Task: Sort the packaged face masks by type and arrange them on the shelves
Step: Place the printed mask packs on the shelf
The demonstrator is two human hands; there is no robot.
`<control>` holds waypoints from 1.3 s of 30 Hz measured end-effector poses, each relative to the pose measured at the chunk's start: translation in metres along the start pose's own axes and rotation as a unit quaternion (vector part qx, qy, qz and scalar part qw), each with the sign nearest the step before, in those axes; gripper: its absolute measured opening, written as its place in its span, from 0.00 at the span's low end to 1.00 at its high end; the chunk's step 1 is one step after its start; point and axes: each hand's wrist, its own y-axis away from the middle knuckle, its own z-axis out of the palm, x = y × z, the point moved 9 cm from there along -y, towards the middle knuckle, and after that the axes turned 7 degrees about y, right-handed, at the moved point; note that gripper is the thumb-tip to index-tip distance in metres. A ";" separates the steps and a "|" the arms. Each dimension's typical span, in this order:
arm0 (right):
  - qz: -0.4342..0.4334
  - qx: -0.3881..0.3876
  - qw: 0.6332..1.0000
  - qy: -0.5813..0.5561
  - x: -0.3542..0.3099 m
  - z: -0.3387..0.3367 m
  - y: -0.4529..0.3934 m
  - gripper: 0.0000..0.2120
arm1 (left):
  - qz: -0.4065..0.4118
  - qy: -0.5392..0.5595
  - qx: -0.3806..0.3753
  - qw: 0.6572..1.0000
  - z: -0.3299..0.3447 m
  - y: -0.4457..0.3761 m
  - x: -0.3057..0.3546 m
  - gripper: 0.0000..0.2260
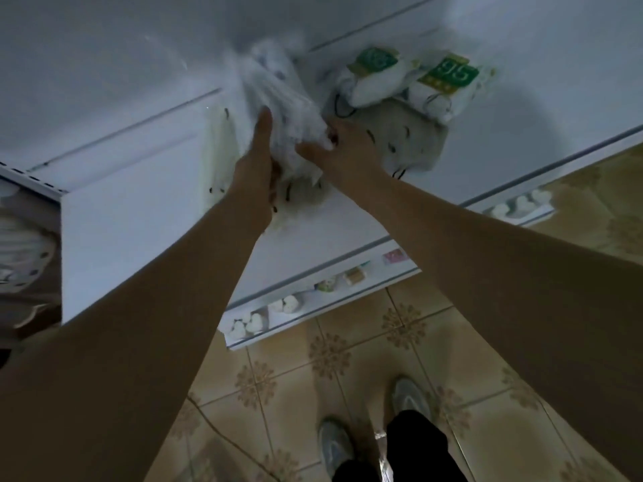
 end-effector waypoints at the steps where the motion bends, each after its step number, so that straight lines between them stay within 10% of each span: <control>1: -0.025 0.004 1.000 0.010 -0.007 -0.004 0.002 0.13 | -0.003 0.021 -0.036 0.999 0.001 -0.003 0.004 0.35; 5: 0.014 -0.036 0.991 -0.128 -0.006 -0.008 0.003 0.28 | -0.002 0.160 -0.017 0.987 -0.016 -0.003 0.015 0.10; 8: 0.060 -0.029 0.986 -0.152 0.011 -0.016 -0.001 0.12 | 0.001 0.200 0.057 0.978 -0.035 -0.008 0.013 0.04; 16: 0.113 0.101 0.943 0.295 0.027 -0.049 0.006 0.33 | 0.051 0.030 0.067 0.996 -0.038 -0.002 0.011 0.06; 18: 0.022 0.124 0.964 0.234 -0.014 -0.043 0.012 0.41 | 0.086 -0.023 0.069 0.994 -0.037 0.003 0.015 0.07; 22: 0.055 -0.140 0.986 -0.066 -0.058 0.038 0.018 0.53 | 0.188 -0.143 0.044 0.971 -0.035 0.013 0.022 0.16; 28: 0.138 -0.159 0.953 -0.217 -0.056 0.078 0.016 0.20 | 0.181 -0.312 -0.020 0.932 -0.075 0.029 0.004 0.56; 32: 0.147 -0.217 0.939 -0.225 -0.073 0.106 0.030 0.05 | 0.052 -0.033 -0.056 0.997 -0.117 0.050 -0.002 0.37; 34: 0.144 -0.259 0.921 -0.254 -0.085 0.122 0.040 0.08 | 0.014 0.099 -0.054 0.994 -0.137 0.054 -0.006 0.21; 39: 0.073 -0.331 0.936 -0.093 -0.106 0.163 0.066 0.24 | -0.031 0.209 -0.049 0.976 -0.169 0.056 -0.035 0.19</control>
